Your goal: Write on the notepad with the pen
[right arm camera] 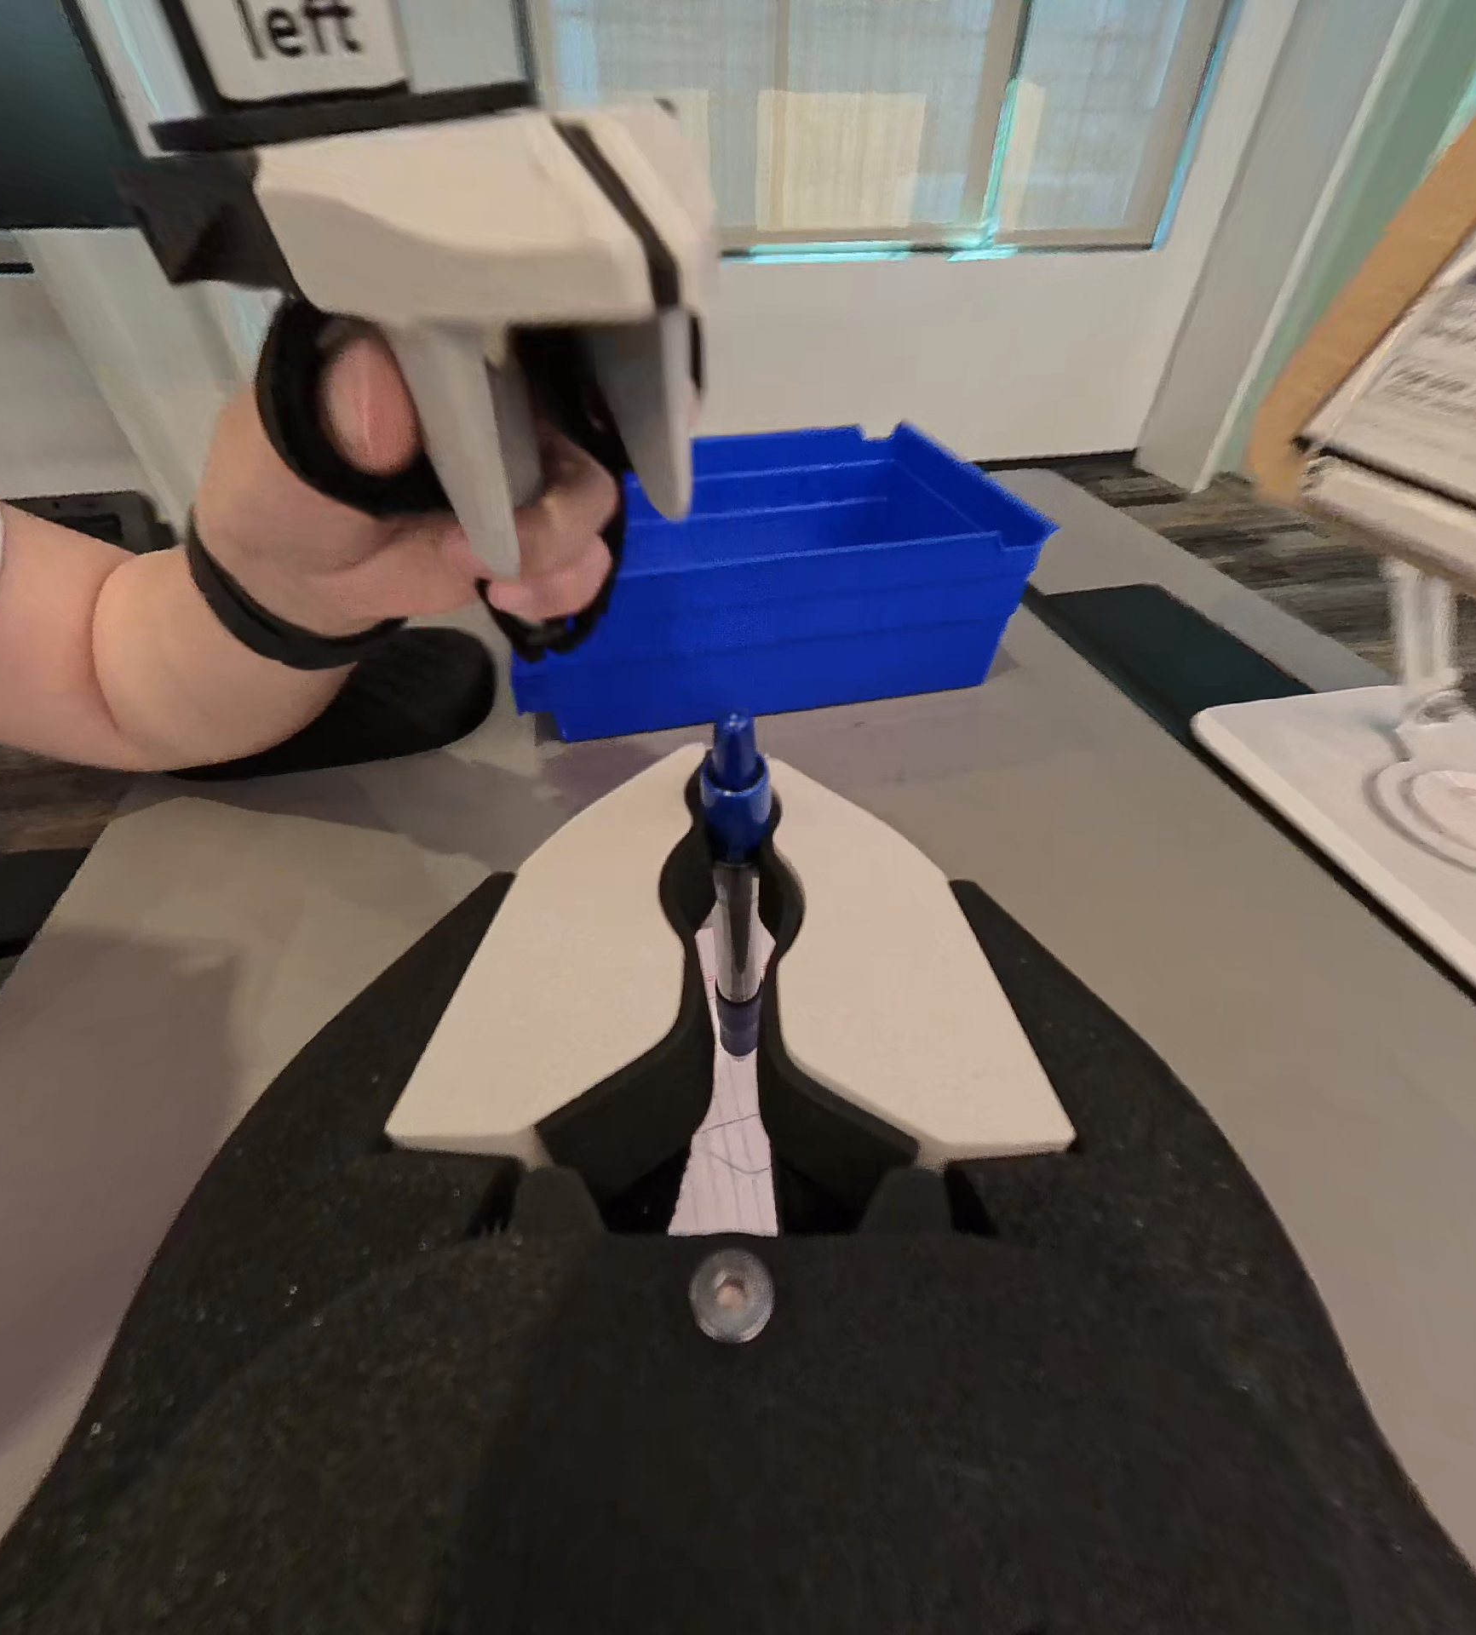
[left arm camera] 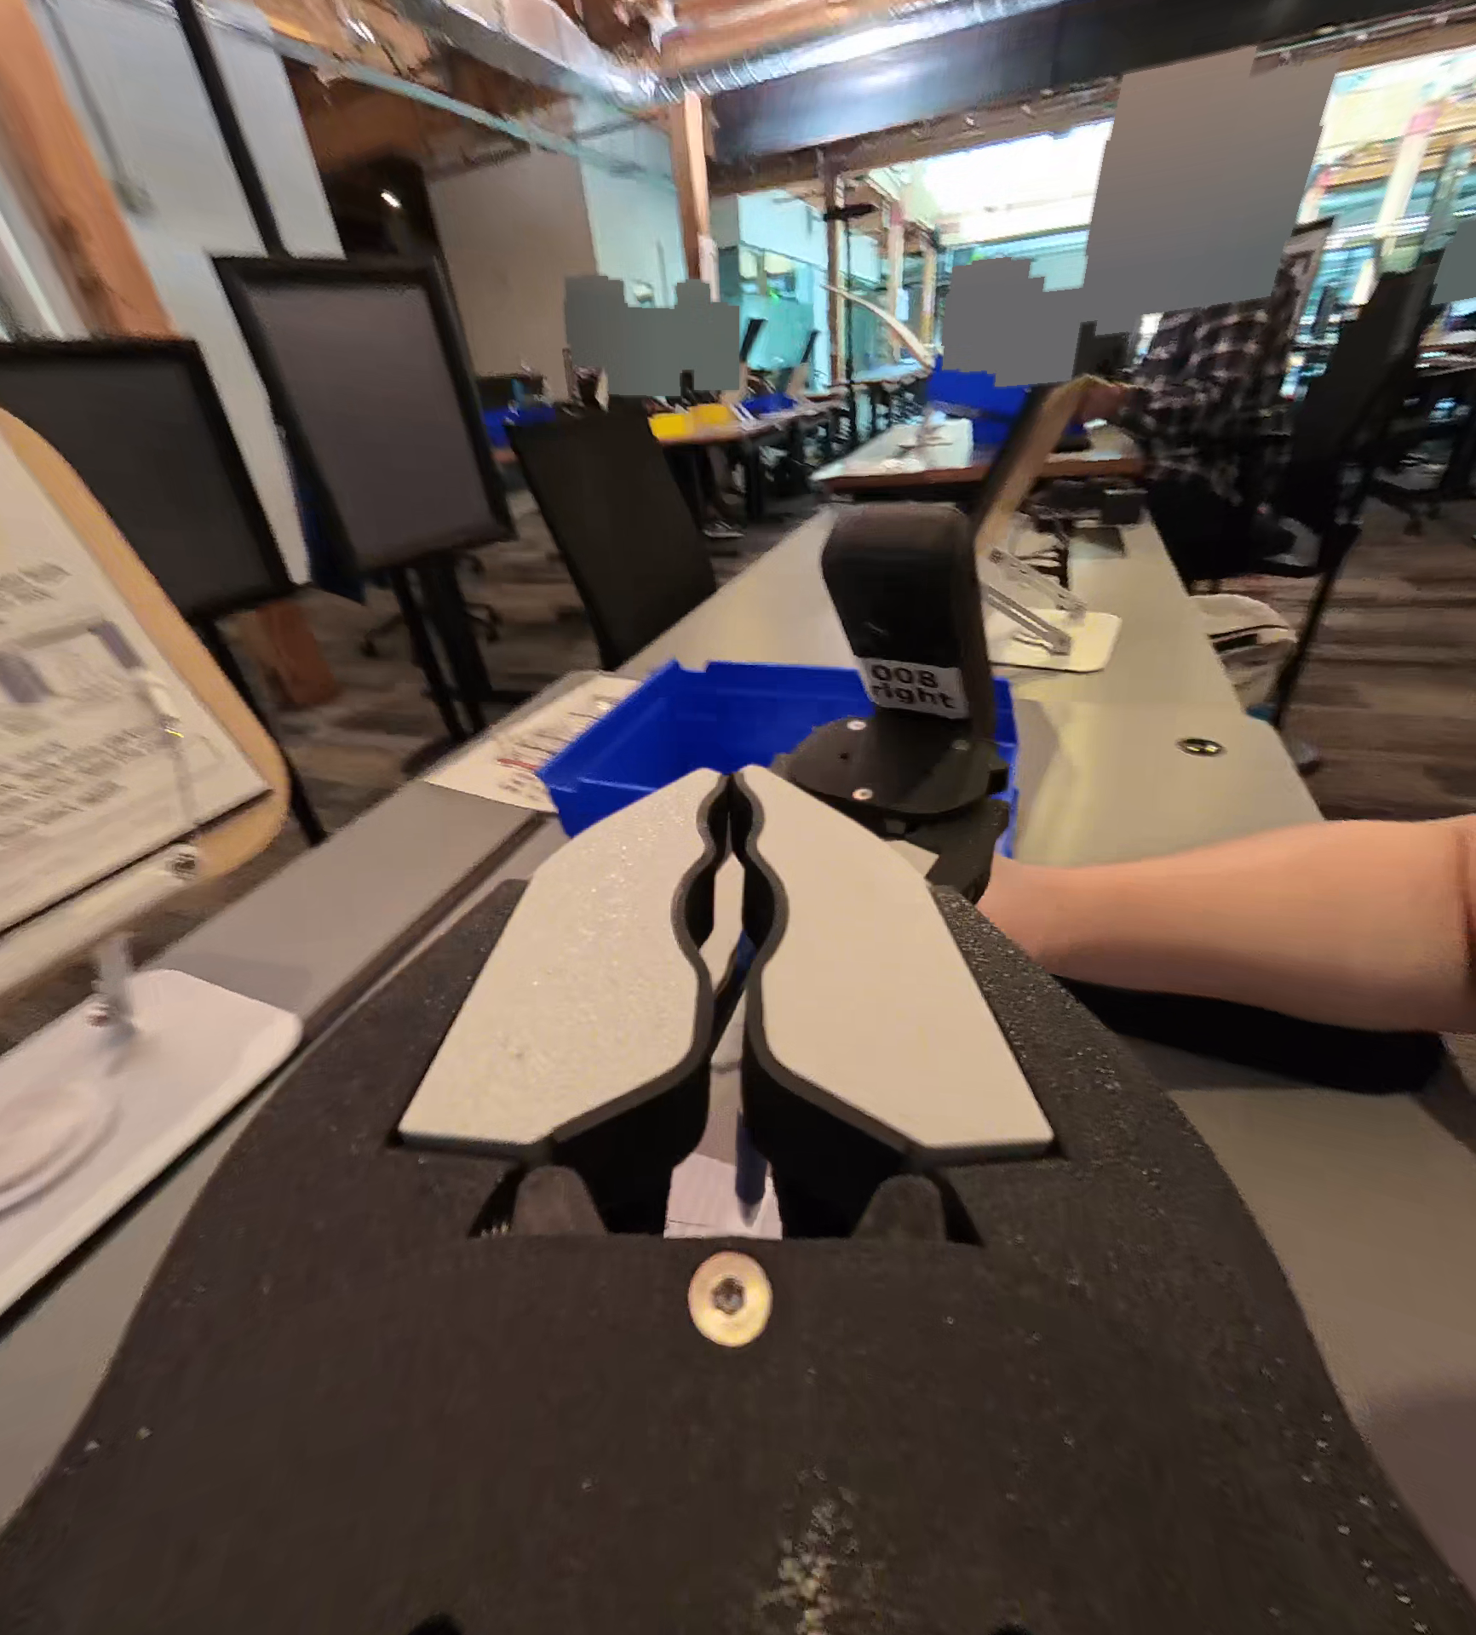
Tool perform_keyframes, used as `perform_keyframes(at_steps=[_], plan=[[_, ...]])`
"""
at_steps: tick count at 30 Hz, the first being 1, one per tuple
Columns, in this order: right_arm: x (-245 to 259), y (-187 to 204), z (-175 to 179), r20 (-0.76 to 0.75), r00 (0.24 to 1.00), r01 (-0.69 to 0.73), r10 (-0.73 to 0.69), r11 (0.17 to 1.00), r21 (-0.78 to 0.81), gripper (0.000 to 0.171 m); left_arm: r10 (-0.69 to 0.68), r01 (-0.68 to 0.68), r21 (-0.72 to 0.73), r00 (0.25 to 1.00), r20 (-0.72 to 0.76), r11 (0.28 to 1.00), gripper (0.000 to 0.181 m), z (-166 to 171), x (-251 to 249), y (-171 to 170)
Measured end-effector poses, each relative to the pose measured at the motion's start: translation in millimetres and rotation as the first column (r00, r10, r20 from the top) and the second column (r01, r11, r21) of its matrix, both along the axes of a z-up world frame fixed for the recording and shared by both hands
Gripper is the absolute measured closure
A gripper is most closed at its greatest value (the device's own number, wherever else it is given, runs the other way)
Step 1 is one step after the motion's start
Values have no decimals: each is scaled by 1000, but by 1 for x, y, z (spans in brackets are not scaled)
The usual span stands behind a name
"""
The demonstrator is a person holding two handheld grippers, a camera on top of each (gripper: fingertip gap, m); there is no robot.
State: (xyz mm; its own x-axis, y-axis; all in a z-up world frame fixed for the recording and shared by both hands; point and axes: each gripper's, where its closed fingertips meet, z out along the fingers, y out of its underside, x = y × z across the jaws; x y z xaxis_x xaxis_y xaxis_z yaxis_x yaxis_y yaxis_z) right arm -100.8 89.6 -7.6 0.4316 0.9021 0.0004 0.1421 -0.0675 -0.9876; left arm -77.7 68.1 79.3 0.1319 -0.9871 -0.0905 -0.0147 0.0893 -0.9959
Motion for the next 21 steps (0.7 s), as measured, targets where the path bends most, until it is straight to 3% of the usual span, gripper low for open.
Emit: perform_keyframes(at_steps=[3, 6, 10, 14, 17, 21], plan=[[16, 7, 22, -122, 990, 73, -67, 996, 50, 167, 64, -65, 37, 998, 16, 997, 181, 18, -15, 6], [11, 2, 40, -319, 947, 34, -16, 998, 52, 167, 106, -107, 33, 993, 46, 994, 181, 31, -27, 13], [-4, 13, 18, -241, 970, 42, -30, 998, 47, 167, 127, -128, 13, 991, 51, 992, 181, 34, -32, 18], [-1, 9, 31, -201, 979, 64, -41, 992, 113, 167, 119, -119, 10, 992, 37, 993, 181, 32, -32, 18], [0, 11, 18, -94, 994, 67, -58, 993, 99, 167, 122, -122, 16, 992, 28, 992, 181, 31, -32, 18], [-2, 9, 19, -111, 993, 52, -42, 995, 87, 167, 119, -119, 5, 993, 13, 993, 181, 26, -30, 20]])
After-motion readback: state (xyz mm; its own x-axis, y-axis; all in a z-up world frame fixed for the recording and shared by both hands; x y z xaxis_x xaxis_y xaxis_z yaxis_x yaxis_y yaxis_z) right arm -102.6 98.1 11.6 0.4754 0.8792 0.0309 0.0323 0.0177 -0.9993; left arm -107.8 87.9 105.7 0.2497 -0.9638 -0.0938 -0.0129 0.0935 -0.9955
